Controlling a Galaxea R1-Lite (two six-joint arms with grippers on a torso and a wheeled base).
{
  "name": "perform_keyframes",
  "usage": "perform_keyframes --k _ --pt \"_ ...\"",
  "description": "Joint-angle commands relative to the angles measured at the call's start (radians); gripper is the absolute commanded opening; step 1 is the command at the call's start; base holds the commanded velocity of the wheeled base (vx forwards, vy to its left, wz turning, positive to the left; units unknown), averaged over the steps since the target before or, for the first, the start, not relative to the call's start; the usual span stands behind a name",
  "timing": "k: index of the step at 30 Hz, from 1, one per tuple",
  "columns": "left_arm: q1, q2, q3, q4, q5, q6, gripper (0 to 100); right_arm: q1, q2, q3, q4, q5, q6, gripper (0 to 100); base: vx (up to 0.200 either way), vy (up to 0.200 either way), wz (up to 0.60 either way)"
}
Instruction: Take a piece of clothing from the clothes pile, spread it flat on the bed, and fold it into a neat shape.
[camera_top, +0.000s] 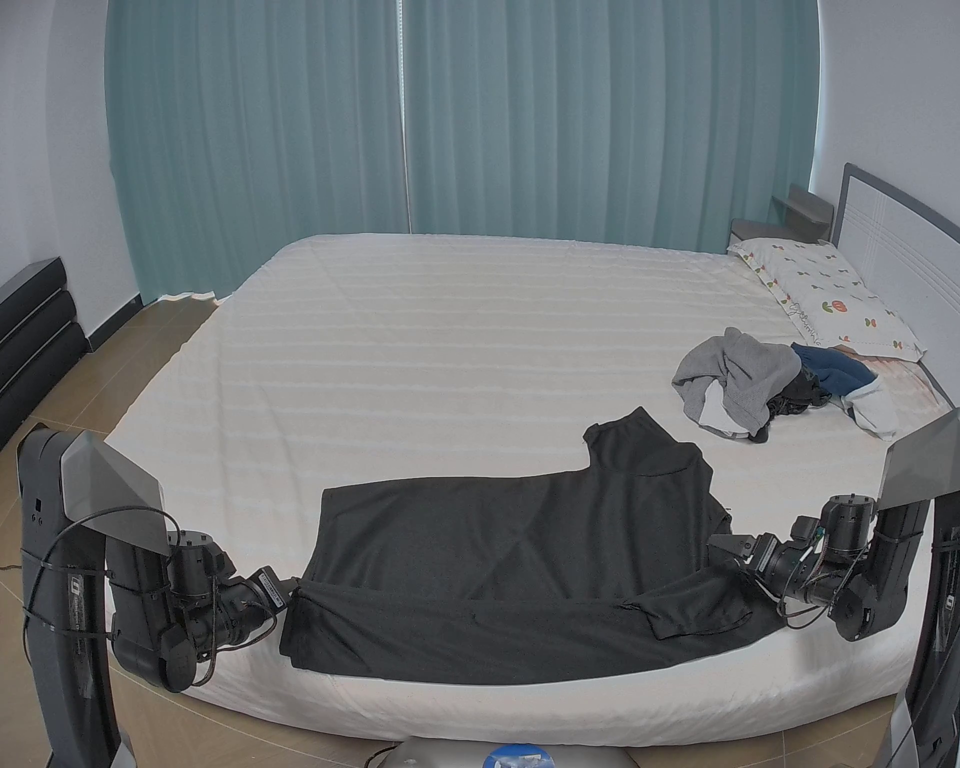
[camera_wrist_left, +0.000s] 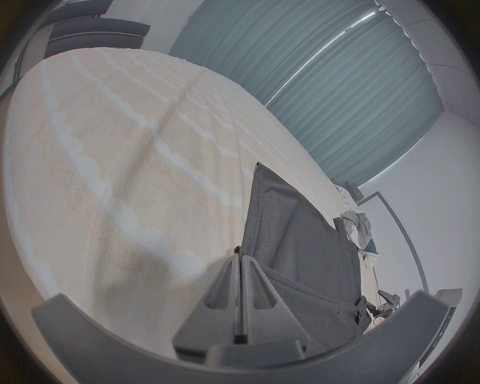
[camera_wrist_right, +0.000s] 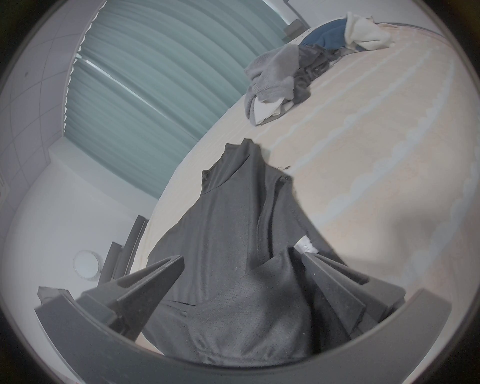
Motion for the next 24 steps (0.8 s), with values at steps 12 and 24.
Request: perform_keyframes --k 12,24 --pt "-0.001 0.002 0.004 -0.015 0.001 0.000 0 0.017 0.124 -0.027 -0.098 -0.015 -0.034 100 0.000 0.000 0.00" --pt "-0.002 0.002 0.003 -0.015 0.001 0.003 0 0.008 0.115 -0.012 -0.099 -0.072 -0.057 0 0.000 0.000 0.00"
